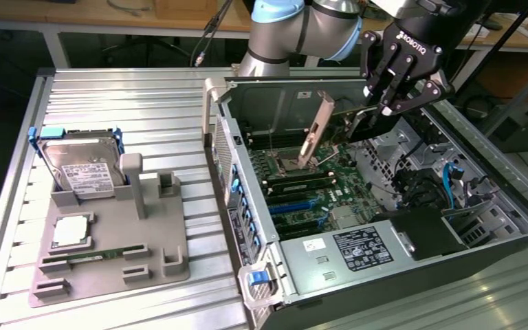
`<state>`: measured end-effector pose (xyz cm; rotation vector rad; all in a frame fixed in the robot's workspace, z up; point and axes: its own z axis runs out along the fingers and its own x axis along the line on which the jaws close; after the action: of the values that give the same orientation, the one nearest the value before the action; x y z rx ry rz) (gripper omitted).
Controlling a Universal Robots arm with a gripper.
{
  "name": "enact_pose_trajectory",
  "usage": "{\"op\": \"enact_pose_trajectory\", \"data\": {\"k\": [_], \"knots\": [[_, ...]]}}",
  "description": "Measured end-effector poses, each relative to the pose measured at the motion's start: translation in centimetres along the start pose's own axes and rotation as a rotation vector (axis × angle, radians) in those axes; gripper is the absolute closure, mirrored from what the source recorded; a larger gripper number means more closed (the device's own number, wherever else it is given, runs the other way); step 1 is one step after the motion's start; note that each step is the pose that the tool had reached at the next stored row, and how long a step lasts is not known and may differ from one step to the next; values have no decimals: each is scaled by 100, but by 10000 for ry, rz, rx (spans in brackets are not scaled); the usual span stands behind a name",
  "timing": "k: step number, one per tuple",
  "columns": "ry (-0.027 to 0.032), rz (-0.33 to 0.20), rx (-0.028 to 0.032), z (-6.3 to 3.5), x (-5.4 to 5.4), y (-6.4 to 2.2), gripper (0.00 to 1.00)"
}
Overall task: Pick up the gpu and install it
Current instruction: 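Insert the gpu into the slot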
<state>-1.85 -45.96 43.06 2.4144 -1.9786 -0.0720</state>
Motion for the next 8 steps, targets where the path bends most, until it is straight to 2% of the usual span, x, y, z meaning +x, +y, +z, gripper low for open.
{"op": "enact_pose_trajectory", "data": {"k": [8], "knots": [[7, -152, -3, 0, 0, 0, 73]]}}
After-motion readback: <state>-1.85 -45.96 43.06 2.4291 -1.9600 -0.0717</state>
